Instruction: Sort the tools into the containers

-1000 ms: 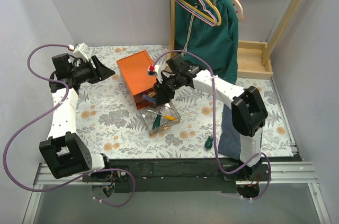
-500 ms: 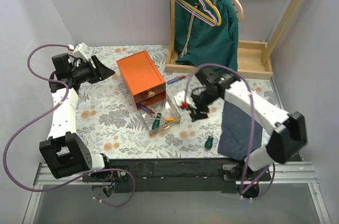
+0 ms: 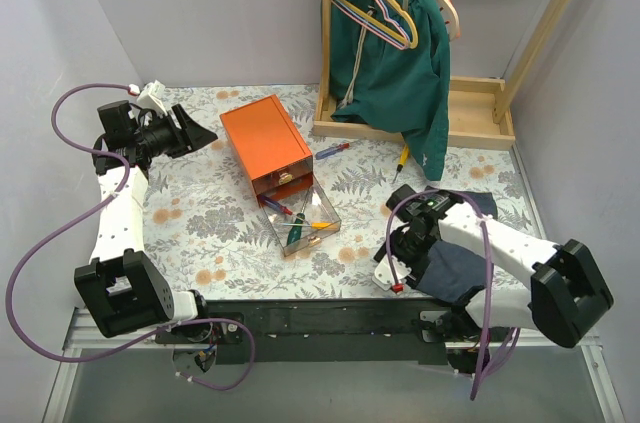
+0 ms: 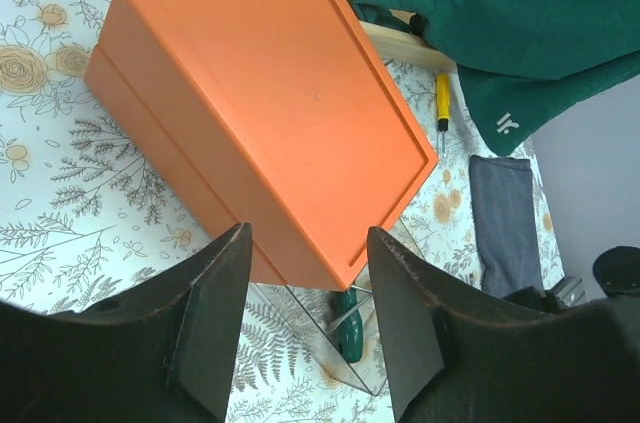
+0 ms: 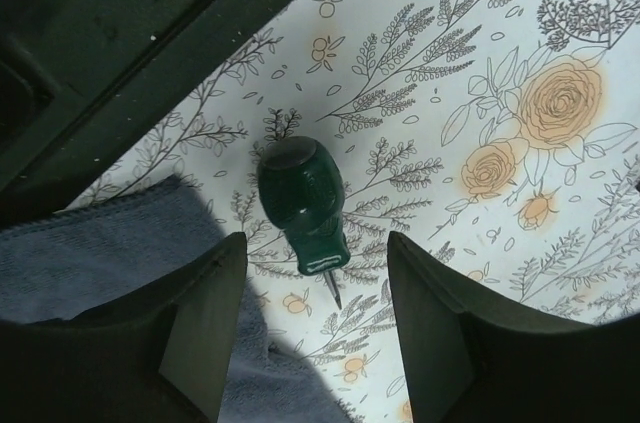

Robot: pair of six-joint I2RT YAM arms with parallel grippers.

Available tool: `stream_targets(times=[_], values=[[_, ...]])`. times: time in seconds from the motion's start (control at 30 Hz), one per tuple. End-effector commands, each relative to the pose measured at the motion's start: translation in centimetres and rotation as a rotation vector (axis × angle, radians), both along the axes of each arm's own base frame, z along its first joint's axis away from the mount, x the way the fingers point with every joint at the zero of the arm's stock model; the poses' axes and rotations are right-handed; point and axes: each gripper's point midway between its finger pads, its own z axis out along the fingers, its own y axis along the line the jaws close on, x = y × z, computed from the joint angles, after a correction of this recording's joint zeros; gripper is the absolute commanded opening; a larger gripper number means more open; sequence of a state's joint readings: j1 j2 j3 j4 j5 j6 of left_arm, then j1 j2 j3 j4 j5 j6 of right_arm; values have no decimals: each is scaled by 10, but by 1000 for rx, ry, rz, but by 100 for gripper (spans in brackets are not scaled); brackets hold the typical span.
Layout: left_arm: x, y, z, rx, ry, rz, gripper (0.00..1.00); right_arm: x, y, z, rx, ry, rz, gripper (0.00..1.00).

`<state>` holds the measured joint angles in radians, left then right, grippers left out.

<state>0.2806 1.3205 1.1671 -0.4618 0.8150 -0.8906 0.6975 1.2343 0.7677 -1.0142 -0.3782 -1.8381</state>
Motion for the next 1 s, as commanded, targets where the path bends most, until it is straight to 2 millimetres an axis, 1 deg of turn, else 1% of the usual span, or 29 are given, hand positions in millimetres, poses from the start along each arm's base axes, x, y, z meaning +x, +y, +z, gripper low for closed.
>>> stream_targets(times=[0.0,0.1,0.13,0.17,0.2,0.27,0.3,0.33,0.37,0.4,0.43,0.47,0.5,0.57,0.6,0.63,0.67,0.7,0.73,0.77,0.8,0.83,0.9,0.93,0.97], values=[[-8,0,13,16,-49,4,49,17,8,-18,-16,-55,39,65],[-10,0,12,22,-48,6,50,14,6,-32,-63,2,42,63],[-11,1,12,26,-48,7,50,12,5,-34,-76,19,43,61],[-12,0,11,27,-48,5,50,11,6,-34,-79,26,49,57],[-13,0,11,28,-45,6,50,10,8,-33,-80,40,44,45],[-13,1,12,33,-49,10,50,10,16,-22,-61,49,39,28],[-14,1,11,33,-45,9,50,20,36,-2,3,30,31,11],[-14,1,10,32,-44,8,50,23,45,10,28,41,4,6],[-13,1,10,33,-44,9,50,26,55,26,56,53,-15,1],[-13,1,9,30,-42,7,50,39,84,58,155,53,-37,1],[-13,0,9,29,-42,6,50,45,97,78,186,91,-117,1],[-12,0,9,26,-40,5,50,46,107,94,210,131,-153,1],[-11,0,10,26,-44,4,50,57,134,128,291,168,-180,1],[-9,1,10,25,-43,5,50,59,151,149,291,302,-321,1],[-8,1,11,25,-45,5,50,62,165,152,294,385,-368,1],[-8,2,13,26,-49,7,50,69,177,167,323,408,-406,1],[-7,2,13,25,-50,6,50,69,183,170,290,502,-519,1],[-7,2,14,25,-52,6,50,72,195,167,288,565,-547,1],[-6,2,14,26,-53,7,50,74,201,169,286,608,-582,1],[-6,2,15,28,-56,8,50,72,205,169,256,681,-647,1],[-7,3,16,30,-56,9,50,71,211,165,236,744,-677,1],[-7,3,16,30,-58,10,50,76,219,166,261,761,-689,1],[-8,3,17,33,-61,12,50,79,226,154,217,839,-781,2],[-9,3,17,32,-58,10,50,87,233,152,248,828,-788,11],[-9,3,16,34,-59,14,50,90,236,148,243,828,-810,24]])
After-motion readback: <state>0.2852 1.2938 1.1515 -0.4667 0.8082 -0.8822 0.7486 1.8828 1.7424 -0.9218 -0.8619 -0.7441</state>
